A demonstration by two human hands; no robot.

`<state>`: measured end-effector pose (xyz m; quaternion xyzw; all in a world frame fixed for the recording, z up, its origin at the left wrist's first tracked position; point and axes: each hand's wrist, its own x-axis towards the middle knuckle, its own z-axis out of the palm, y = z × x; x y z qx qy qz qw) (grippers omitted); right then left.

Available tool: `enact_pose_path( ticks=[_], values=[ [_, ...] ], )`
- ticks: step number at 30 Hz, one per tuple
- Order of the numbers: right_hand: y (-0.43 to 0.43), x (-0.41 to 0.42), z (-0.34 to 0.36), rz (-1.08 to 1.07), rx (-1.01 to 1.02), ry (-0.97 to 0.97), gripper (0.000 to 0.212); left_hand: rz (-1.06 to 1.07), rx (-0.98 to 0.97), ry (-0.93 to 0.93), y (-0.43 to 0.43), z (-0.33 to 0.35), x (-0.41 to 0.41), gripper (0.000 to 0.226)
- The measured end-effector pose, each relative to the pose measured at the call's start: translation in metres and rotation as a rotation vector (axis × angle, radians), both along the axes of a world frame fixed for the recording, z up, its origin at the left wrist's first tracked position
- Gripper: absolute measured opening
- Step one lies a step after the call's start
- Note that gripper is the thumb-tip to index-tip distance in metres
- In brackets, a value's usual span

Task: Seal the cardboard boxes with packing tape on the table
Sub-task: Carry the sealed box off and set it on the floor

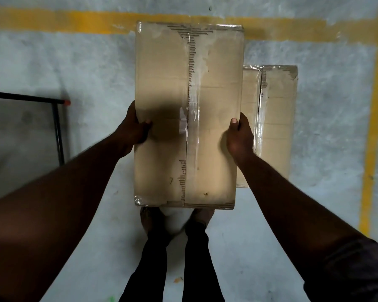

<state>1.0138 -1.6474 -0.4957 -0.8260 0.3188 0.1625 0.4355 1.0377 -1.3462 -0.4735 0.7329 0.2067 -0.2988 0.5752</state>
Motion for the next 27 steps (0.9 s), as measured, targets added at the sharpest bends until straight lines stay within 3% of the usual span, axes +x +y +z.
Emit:
enact_pose_path(
  ticks=[5, 8, 12, 15, 20, 27],
  values=[
    [0.001, 0.002, 0.008, 0.025, -0.044, 0.060, 0.043, -0.022, 0.172, -0.068, -0.018, 0.009, 0.003, 0.092],
    [0.002, 0.004, 0.013, 0.037, -0.049, 0.136, 0.045, 0.023, 0.442, 0.016, -0.041, 0.023, 0.001, 0.096],
    [0.004, 0.001, 0.036, 0.050, -0.041, 0.199, 0.033, -0.068, 0.602, -0.073, -0.052, 0.041, -0.023, 0.066],
    [0.007, -0.007, 0.068, 0.096, -0.021, 0.190, 0.043, -0.143, 0.594, -0.113, -0.044, 0.060, -0.048, 0.046],
    [0.019, -0.025, 0.134, 0.184, 0.041, 0.169, 0.053, -0.105, 0.516, 0.045, -0.041, 0.122, -0.077, 0.071],
    [0.050, -0.068, 0.226, 0.400, 0.100, 0.090, 0.049, 0.088, 0.432, 0.073, -0.030, 0.225, -0.119, 0.067]
  ],
)
